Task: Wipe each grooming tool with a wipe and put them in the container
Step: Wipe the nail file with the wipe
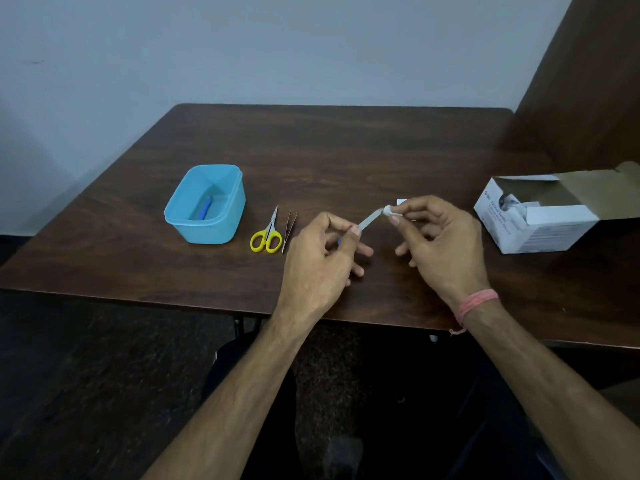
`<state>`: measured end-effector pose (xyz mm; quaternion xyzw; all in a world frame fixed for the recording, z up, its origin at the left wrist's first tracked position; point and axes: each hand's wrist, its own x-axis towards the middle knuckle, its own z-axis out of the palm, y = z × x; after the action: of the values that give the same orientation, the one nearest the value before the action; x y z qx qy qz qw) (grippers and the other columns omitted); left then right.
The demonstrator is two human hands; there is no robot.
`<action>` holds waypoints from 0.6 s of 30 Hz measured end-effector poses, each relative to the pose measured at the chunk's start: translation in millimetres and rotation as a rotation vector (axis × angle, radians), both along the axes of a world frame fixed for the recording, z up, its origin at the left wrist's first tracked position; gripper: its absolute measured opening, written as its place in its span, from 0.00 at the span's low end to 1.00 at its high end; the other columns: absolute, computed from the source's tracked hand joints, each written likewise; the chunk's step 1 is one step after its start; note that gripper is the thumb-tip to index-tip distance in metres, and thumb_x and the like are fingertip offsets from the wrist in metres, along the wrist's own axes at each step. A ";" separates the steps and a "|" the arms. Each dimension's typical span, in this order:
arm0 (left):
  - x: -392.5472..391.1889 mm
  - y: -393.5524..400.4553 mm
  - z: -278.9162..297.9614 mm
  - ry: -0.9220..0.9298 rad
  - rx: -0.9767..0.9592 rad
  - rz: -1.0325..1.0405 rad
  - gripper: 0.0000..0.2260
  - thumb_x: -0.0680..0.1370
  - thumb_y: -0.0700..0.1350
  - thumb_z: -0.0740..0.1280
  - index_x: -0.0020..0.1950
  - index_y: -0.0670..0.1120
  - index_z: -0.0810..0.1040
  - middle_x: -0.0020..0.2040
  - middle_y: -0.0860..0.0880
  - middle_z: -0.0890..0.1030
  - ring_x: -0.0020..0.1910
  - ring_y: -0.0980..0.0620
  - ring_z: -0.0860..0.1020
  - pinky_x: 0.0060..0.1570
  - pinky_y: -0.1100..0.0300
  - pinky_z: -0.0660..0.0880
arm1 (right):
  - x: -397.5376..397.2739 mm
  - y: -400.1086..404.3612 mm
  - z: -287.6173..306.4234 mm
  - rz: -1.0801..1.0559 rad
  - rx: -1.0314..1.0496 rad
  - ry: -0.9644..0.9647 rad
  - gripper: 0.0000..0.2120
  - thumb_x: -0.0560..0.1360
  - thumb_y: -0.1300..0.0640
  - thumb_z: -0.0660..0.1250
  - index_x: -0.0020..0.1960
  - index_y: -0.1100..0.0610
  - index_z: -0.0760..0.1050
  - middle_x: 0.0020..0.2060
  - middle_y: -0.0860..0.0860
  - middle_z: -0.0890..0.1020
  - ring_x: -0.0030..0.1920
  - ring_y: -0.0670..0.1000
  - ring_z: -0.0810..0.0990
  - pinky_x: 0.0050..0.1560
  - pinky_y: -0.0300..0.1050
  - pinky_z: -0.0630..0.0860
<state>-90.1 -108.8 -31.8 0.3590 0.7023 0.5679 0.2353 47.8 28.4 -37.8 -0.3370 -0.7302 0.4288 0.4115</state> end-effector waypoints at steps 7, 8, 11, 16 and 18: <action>-2.0 0.3 -1.2 0.007 -0.014 -0.032 0.06 0.90 0.49 0.68 0.56 0.49 0.79 0.46 0.54 0.91 0.34 0.49 0.87 0.33 0.57 0.79 | -1.3 -3.5 1.8 -0.018 0.166 -0.060 0.04 0.81 0.56 0.78 0.54 0.48 0.87 0.49 0.39 0.89 0.29 0.47 0.85 0.37 0.41 0.81; -3.5 -0.6 -2.2 0.019 -0.019 -0.044 0.06 0.90 0.49 0.68 0.55 0.49 0.79 0.46 0.55 0.91 0.32 0.50 0.85 0.33 0.59 0.77 | -1.7 -4.3 0.7 -0.015 0.204 -0.097 0.06 0.81 0.55 0.78 0.55 0.46 0.89 0.47 0.37 0.89 0.29 0.45 0.85 0.39 0.41 0.82; -7.1 -2.9 -3.6 0.054 -0.008 -0.074 0.08 0.90 0.48 0.67 0.54 0.47 0.78 0.46 0.55 0.91 0.28 0.51 0.78 0.35 0.61 0.75 | -1.5 -4.6 -1.3 -0.022 0.293 -0.165 0.08 0.80 0.51 0.79 0.57 0.41 0.90 0.37 0.42 0.89 0.29 0.40 0.84 0.45 0.41 0.83; -6.9 -3.2 -4.4 0.034 0.027 -0.068 0.08 0.90 0.48 0.66 0.54 0.46 0.77 0.46 0.54 0.92 0.25 0.52 0.73 0.33 0.59 0.73 | -0.1 -3.7 0.2 -0.056 0.272 -0.126 0.07 0.79 0.50 0.80 0.56 0.41 0.90 0.24 0.47 0.80 0.28 0.45 0.84 0.43 0.46 0.82; -7.4 -2.9 -4.9 0.033 0.032 -0.069 0.07 0.90 0.48 0.66 0.54 0.47 0.77 0.47 0.54 0.92 0.25 0.51 0.73 0.33 0.58 0.73 | -1.2 -3.1 -1.4 -0.051 0.297 -0.120 0.07 0.78 0.51 0.80 0.55 0.42 0.90 0.24 0.49 0.79 0.27 0.51 0.83 0.41 0.49 0.82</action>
<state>-97.5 -111.7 -36.7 0.3960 0.6842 0.5646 0.2374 46.6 25.3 -39.2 -0.3157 -0.8001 0.2845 0.4233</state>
